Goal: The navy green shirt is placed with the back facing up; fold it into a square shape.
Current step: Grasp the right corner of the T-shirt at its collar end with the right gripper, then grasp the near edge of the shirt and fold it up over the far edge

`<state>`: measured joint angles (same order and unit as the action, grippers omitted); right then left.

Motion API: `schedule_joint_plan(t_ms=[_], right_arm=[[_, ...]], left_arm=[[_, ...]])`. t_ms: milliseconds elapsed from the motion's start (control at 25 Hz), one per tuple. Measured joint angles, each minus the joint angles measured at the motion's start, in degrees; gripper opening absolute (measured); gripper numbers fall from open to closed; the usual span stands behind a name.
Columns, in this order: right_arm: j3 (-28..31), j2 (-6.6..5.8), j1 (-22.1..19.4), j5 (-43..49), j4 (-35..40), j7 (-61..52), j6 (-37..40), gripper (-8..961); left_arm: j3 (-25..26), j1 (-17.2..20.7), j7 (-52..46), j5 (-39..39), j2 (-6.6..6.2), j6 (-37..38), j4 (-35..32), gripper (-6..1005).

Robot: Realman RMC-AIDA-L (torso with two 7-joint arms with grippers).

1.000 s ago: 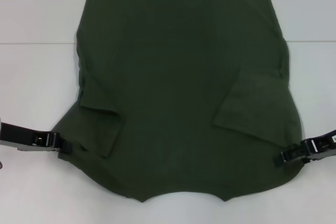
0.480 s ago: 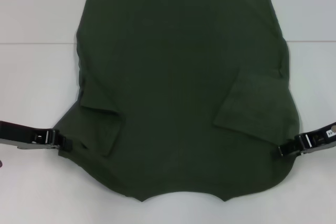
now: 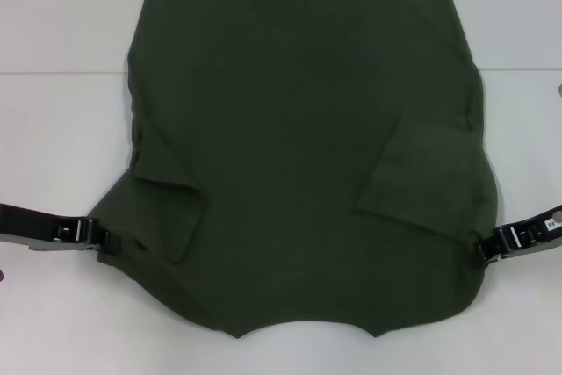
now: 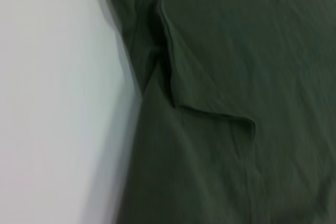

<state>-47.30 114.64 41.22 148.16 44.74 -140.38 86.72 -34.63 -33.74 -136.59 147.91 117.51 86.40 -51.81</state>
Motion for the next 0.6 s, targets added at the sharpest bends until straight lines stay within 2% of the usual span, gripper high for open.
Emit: schedule_joint_plan(t_ms=[160,480,600], right_arm=[[-0.1,-0.11,0.0,0.0,0.0,0.0,0.2,171],[-0.1,-0.39,-0.3,0.0,0.0,0.7,0.2,54],[-0.1,-0.55,-0.4,0.0,0.0,1.8,0.6,55]], left_arm=[[0.0,0.0,0.0,0.0,0.00,0.1,0.1,14],[0.0,0.0,0.9,-0.6,0.00,1.1,0.0,14],[0.6,0.4,3.0,-2.8,0.00,2.6,0.0,14]])
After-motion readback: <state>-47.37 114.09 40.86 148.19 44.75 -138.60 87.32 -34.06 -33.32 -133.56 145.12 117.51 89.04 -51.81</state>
